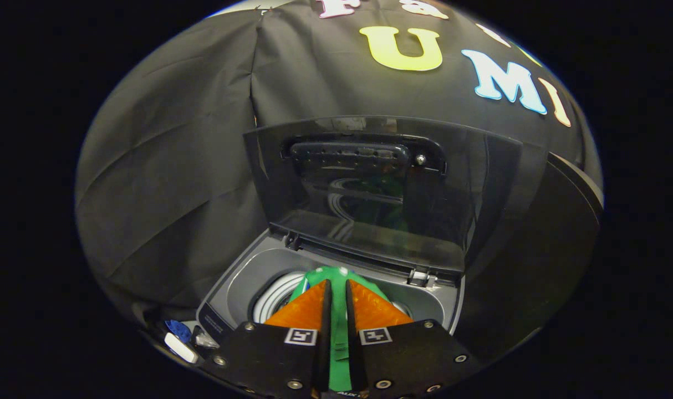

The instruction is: Put the clothes into the washing machine and then close the washing machine lid.

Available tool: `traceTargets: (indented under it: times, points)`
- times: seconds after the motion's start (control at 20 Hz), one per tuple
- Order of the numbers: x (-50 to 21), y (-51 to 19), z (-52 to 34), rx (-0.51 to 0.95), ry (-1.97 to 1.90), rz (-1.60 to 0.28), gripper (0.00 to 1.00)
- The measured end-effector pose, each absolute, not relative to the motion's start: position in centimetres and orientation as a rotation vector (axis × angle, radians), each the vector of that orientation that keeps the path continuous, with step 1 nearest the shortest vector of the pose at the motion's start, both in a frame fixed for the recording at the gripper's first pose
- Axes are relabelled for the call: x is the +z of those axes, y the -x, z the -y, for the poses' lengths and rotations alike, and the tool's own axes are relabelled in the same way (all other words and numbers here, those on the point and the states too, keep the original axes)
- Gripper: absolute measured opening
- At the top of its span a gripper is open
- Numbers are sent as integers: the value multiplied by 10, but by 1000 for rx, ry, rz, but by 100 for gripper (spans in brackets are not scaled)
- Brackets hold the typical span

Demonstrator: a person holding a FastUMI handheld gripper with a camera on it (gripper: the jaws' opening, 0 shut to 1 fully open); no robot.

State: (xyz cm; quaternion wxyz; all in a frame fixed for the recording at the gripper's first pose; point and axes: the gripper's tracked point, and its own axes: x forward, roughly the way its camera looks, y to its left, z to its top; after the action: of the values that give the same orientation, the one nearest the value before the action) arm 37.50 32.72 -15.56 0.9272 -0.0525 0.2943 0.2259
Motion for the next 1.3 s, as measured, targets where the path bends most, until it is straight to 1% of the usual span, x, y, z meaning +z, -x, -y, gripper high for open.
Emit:
traceTargets:
  times: [0.25, 0.4, 0.6, 0.95, 1.3]
  points:
    - [-168, -363, -330, 472, 153, -605, 97]
    - [-163, -358, -331, 477, 148, -578, 97]
    - [-128, -365, -332, 482, 122, -472, 97]
    - [-37, -396, -334, 463, 75, -227, 96]
    - [13, -437, -337, 413, 49, -127, 96]
